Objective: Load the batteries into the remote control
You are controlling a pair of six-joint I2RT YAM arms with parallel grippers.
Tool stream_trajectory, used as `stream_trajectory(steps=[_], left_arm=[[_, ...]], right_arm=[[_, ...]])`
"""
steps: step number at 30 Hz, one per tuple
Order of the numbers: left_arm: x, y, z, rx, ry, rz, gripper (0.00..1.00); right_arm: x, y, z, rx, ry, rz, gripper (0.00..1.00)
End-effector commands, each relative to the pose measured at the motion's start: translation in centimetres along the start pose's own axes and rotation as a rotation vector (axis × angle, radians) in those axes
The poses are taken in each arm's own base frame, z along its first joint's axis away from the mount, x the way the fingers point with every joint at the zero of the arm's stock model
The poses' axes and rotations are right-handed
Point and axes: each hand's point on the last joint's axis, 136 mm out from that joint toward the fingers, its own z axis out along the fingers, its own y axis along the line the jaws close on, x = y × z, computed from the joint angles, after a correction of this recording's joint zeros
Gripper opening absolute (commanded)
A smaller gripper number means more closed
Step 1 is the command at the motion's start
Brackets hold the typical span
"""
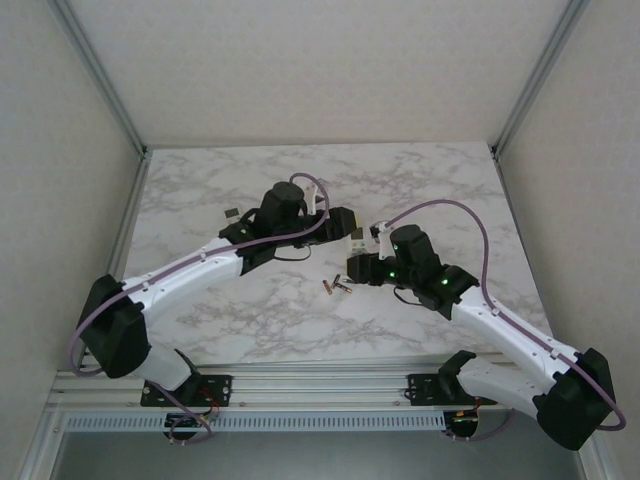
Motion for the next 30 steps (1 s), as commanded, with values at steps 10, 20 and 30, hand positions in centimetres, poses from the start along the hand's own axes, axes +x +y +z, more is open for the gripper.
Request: stream_trajectory(steps=[10,20,30], left_arm=[[1.1,1.9,2.0,-0.121,0.019,-0.151,0.19],[-1.7,6.5,-0.8,-0.440,-0.193,-0.366,0.11],[-2.5,7.3,-2.6,-0.491,-0.271,-0.498,0.13]], right_arm=[[-0.9,2.6,0.3,-0.068,-0.027,-0.125,0.46],[-4.4,2.0,-2.1,0.209,-0.238,-0.466,0.71],[-3.7,5.7,-1.2,0.216,-0.531,-1.082,0.71]])
